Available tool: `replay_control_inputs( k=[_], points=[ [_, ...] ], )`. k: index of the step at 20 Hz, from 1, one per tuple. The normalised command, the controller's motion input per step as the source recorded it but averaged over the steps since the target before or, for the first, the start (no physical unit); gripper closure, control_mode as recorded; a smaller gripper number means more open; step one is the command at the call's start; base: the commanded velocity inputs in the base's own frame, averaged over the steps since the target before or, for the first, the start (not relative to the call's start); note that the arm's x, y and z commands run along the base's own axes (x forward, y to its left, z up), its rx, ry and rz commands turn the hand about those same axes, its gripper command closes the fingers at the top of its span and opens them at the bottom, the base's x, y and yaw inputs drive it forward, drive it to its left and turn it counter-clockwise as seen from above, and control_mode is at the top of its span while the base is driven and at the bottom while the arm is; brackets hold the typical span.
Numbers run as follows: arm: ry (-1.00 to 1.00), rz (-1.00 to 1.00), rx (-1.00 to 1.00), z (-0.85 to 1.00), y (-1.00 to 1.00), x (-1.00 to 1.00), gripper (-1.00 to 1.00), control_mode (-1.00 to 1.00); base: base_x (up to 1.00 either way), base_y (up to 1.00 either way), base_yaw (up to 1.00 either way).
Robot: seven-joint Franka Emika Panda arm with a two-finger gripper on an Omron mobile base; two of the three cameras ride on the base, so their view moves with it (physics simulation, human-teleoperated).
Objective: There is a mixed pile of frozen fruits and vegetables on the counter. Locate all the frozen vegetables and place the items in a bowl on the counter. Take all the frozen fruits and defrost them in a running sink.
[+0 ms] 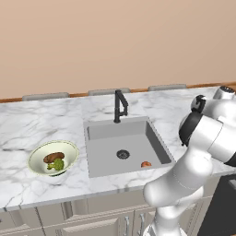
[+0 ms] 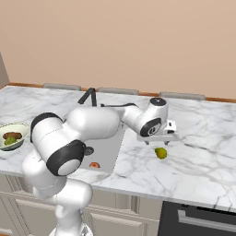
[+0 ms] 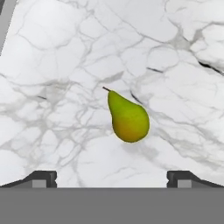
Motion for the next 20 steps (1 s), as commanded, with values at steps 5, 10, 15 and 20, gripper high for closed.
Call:
replay_control_inputs(
  k=[5,10,15,20],
  points=[
    [0.0,0.12,0.0,-0.06,-0.19,0.09,-1.0,-1.0,0.0,0.0,0.0],
    [0.0,0.14,0.0,-0.03,-0.07,0.11,-1.0,-1.0,0.0,0.0,0.0],
    [0.0,0.13,0.0,-0.08,-0.01,0.23,-1.0,-1.0,0.0,0.0,0.0],
    [0.04,0.03,-0.01,-0.08,0.0,0.25,-1.0,-1.0,0.0,0.0,0.0]
  ],
)
